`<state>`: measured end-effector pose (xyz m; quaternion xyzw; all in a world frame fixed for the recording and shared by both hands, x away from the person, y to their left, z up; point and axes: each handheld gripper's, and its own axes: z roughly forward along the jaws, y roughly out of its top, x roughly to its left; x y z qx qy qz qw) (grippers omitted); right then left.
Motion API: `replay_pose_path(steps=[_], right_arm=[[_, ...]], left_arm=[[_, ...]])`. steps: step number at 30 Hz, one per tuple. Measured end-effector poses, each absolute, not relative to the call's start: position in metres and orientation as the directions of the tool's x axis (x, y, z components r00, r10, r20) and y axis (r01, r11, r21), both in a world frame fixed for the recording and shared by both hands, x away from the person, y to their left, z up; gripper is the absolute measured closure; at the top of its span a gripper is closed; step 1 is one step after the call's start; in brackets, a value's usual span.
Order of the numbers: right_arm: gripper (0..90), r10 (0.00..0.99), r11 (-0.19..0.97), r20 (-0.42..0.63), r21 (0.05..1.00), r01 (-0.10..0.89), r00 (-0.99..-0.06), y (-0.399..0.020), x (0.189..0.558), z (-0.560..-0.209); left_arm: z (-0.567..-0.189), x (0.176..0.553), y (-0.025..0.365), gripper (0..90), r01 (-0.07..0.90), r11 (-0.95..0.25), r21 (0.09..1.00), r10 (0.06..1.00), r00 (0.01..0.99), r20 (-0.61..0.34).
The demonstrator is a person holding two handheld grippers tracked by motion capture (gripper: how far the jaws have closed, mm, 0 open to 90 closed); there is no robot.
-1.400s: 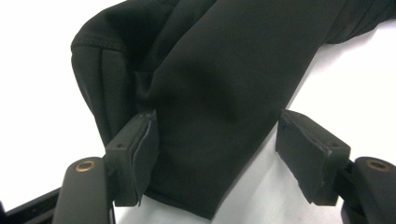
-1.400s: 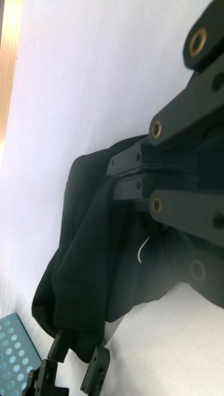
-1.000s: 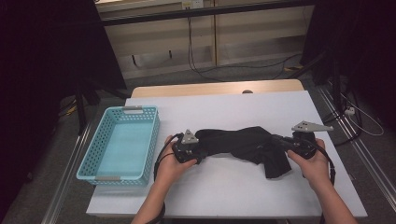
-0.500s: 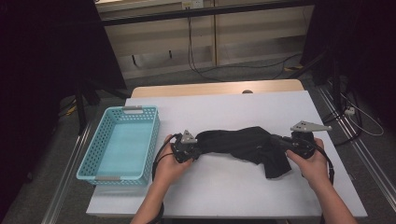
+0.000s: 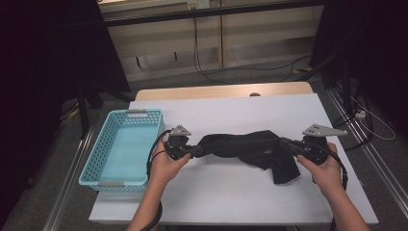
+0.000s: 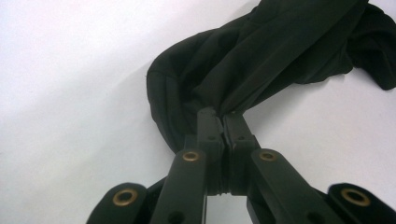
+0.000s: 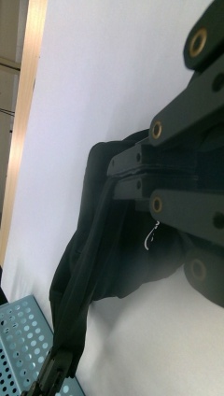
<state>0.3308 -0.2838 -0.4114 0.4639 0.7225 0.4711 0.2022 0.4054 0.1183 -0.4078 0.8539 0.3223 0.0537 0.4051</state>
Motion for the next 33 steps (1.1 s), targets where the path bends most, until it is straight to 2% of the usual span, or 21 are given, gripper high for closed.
replay_pose_path(steps=[33], right_arm=[[88.0, 0.853, 0.166, 0.104, 0.874, 0.456, -0.511, -0.284, 0.333, -0.391]], left_arm=[[-0.367, 0.420, 0.120, 87.5, 0.520, -0.437, 0.733, 0.583, 0.785, -0.209]])
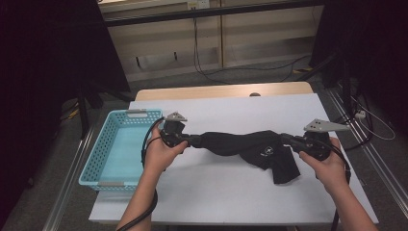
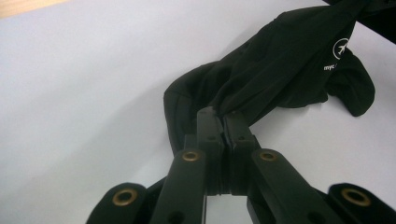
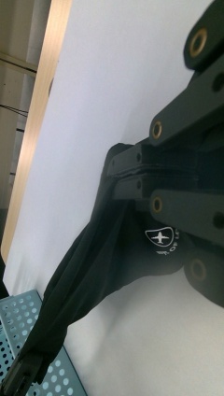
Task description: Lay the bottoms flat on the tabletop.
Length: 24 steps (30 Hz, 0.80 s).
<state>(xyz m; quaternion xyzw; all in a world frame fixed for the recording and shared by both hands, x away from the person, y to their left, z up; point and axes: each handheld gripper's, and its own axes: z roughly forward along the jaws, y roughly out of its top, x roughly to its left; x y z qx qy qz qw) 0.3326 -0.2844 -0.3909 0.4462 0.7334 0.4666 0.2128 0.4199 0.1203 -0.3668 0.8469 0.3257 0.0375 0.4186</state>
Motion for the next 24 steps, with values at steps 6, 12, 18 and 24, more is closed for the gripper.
replay_pose_path(steps=[6, 12, 18, 24], right_arm=[[88.0, 0.856, 0.172, 0.090, 0.880, 0.444, -0.510, -0.284, 0.338, -0.380], [88.0, 0.860, 0.171, 0.079, 0.886, 0.431, -0.505, -0.282, 0.342, -0.373], [88.0, 0.856, 0.192, 0.059, 0.886, 0.421, -0.514, -0.279, 0.349, -0.362], [87.9, 0.853, 0.192, 0.050, 0.895, 0.402, -0.520, -0.272, 0.356, -0.348]], left_arm=[[-0.357, 0.424, 0.122, 87.6, 0.522, -0.424, 0.740, 0.584, 0.782, -0.217], [-0.345, 0.428, 0.124, 87.6, 0.522, -0.399, 0.753, 0.592, 0.775, -0.223], [-0.324, 0.431, 0.131, 87.7, 0.515, -0.379, 0.769, 0.599, 0.770, -0.221], [-0.304, 0.435, 0.137, 87.7, 0.508, -0.352, 0.786, 0.608, 0.763, -0.221]])
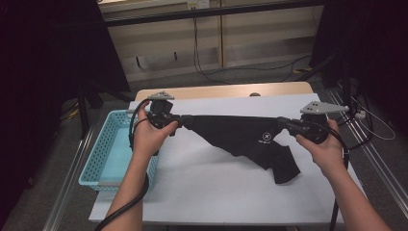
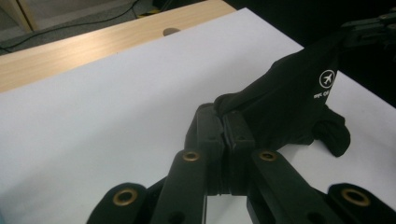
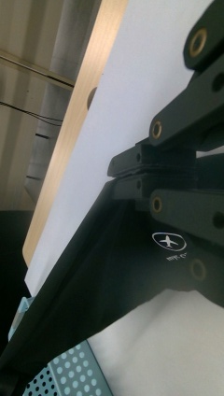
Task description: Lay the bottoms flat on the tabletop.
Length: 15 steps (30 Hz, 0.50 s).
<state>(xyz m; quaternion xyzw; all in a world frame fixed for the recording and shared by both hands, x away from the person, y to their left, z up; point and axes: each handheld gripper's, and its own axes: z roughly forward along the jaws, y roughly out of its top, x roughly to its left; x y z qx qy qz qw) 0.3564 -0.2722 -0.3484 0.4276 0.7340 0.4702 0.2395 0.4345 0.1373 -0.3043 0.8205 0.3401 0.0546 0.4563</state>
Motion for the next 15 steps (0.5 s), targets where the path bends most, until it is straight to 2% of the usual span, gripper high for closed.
replay_pose_path(steps=[6, 15], right_arm=[[88.0, 0.857, 0.190, 0.048, 0.896, 0.401, -0.513, -0.270, 0.362, -0.344], [88.0, 0.863, 0.212, 0.032, 0.883, 0.419, -0.505, -0.269, 0.364, -0.356]], left_arm=[[-0.308, 0.437, 0.137, 87.7, 0.522, -0.355, 0.775, 0.619, 0.753, -0.224], [-0.329, 0.441, 0.133, 87.7, 0.547, -0.368, 0.752, 0.617, 0.749, -0.243]])
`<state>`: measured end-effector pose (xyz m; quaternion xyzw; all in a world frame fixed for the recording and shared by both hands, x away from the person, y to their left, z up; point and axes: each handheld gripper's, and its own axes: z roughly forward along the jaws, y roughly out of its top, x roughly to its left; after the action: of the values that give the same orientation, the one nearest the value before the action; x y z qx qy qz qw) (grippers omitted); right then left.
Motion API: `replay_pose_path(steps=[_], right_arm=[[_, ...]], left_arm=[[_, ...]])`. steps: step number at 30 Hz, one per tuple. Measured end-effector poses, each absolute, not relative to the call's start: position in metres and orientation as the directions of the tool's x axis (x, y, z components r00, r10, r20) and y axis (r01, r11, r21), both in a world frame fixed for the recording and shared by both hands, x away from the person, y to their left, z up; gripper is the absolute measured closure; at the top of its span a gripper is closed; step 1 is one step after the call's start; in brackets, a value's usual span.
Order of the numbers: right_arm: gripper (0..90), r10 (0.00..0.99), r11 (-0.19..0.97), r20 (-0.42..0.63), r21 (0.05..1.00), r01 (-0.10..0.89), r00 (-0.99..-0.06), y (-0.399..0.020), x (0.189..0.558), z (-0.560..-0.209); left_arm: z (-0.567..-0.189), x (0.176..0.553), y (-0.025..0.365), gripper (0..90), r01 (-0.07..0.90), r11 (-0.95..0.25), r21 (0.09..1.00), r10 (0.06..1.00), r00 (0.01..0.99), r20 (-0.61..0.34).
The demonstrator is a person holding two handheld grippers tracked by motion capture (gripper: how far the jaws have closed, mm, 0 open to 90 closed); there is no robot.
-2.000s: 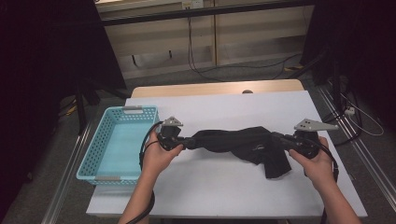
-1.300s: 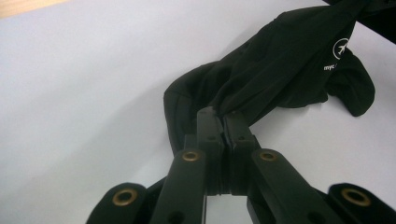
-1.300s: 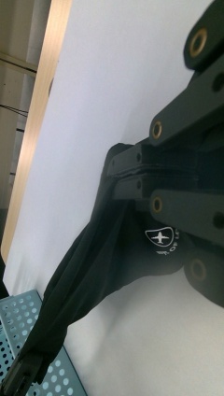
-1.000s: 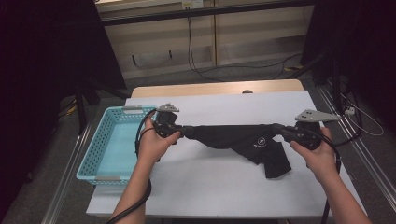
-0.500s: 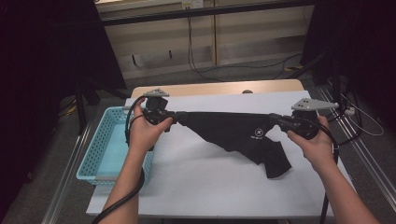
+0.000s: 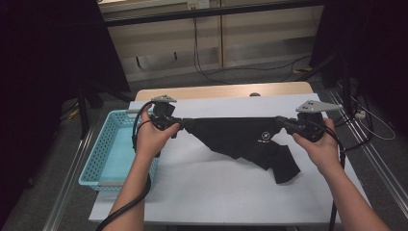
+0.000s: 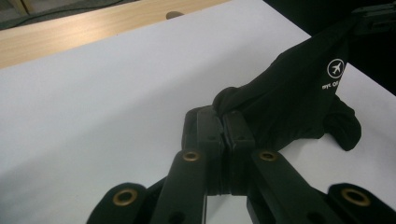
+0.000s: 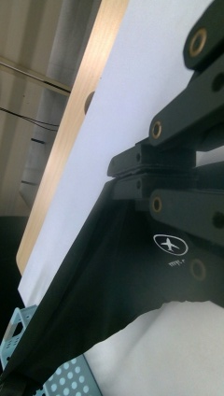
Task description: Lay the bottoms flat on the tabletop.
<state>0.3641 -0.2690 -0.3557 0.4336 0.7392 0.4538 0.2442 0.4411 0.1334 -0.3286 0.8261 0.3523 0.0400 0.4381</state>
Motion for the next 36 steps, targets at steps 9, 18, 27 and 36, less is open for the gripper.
replay_pose_path(steps=[9, 18, 27, 36], right_arm=[[87.9, 0.874, 0.212, 0.026, 0.878, 0.429, -0.485, -0.273, 0.376, -0.360], [88.1, 0.893, 0.199, 0.033, 0.865, 0.460, -0.449, -0.275, 0.413, -0.356], [43.5, 0.965, 0.128, -0.014, 0.895, 0.427, -0.261, -0.263, 0.464, -0.330], [29.6, 0.916, 0.240, -0.038, 0.850, 0.470, -0.399, -0.257, 0.388, -0.381]], left_arm=[[-0.332, 0.456, 0.124, 87.7, 0.558, -0.375, 0.741, 0.611, 0.749, -0.255], [-0.329, 0.504, 0.111, 88.0, 0.571, -0.354, 0.741, 0.652, 0.719, -0.242], [-0.352, 0.533, 0.073, 29.1, 0.548, -0.313, 0.776, 0.726, 0.665, -0.176], [-0.397, 0.485, 0.072, 18.5, 0.519, -0.399, 0.756, 0.657, 0.737, -0.159]])
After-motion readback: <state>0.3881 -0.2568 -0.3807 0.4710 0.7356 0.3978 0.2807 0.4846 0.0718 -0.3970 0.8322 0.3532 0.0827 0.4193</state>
